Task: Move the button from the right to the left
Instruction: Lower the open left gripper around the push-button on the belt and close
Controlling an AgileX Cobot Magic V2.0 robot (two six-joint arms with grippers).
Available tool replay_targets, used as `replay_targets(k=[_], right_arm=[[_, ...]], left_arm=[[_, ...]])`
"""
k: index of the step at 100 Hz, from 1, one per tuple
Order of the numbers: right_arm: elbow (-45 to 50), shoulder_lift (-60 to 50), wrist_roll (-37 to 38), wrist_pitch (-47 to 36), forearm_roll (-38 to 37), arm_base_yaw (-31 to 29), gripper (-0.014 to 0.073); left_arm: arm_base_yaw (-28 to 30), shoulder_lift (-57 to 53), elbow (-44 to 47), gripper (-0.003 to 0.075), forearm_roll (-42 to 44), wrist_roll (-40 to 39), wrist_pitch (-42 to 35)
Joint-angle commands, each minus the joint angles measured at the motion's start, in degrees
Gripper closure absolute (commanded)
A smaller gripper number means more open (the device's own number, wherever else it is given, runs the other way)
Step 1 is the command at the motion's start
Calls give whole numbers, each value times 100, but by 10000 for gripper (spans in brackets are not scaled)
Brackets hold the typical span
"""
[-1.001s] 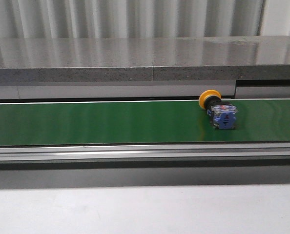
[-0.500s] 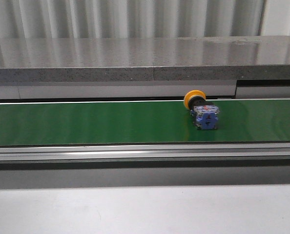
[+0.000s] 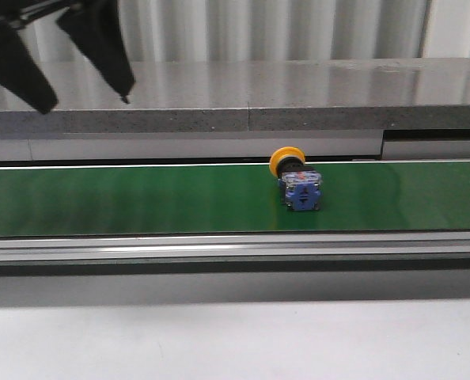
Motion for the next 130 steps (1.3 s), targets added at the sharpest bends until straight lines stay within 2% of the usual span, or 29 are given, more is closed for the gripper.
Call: replay_targets(k=[1,23,51,64,96,116,130], right_arm=[[-138,43,-37,-471,14,3,662],[-138,43,-37,-471,14,3,662],[-138,43,-37,-471,14,3,662],[-138,43,-37,-471,14,3,662],[-138,43,-37,-471,14,3,662],[-138,43,-37,-471,14,3,662],[-138,43,-37,-471,14,3,662]], left_arm=[[-276,134,-529,155,-137,-202,22],[-796,1156,-1627,155,-140,-367,704],[-1101,1982,-2626,155,-285,-490,1050],[-1101,2114,-2832,155,-579,-490,956],[-1101,2566,-2956,155,-528,-771,1016],[-1101,2743,-2956,155,101,-1200,1204],[-1101,2828,-2956,167,138,-1238,1251]])
